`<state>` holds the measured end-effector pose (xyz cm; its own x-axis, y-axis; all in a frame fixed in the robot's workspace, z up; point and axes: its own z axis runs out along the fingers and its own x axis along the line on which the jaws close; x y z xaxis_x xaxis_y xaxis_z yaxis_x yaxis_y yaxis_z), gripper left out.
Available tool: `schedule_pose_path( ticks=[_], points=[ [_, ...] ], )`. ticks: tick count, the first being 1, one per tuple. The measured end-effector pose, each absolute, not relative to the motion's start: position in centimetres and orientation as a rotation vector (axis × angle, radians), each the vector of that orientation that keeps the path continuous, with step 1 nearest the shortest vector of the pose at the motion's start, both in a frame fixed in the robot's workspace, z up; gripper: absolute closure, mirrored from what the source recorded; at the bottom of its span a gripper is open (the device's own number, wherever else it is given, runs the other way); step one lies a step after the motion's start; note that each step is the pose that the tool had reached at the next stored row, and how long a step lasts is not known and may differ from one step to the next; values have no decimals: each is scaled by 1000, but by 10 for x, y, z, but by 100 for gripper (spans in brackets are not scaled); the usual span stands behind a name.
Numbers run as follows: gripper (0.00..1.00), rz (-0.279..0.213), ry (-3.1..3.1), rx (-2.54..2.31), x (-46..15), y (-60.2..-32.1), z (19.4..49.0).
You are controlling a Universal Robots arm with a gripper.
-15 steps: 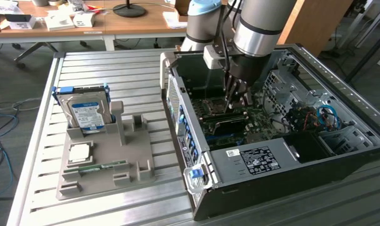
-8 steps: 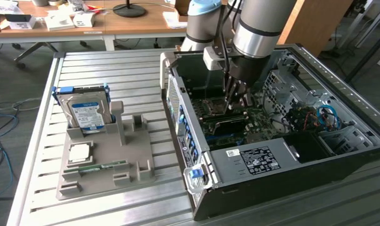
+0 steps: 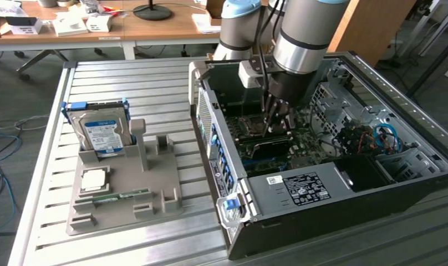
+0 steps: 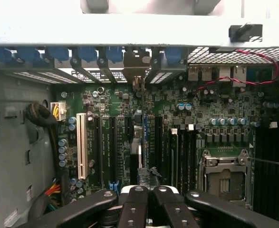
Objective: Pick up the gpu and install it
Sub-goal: 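Press down on the gpu until it lock into place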
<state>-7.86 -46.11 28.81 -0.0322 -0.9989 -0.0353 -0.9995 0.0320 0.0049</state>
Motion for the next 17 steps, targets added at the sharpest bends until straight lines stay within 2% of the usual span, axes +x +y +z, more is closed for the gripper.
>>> schedule_pose_path(
  ticks=[17],
  points=[
    [89, 44, 2241, -2170, -79, -460, 283]
  ],
)
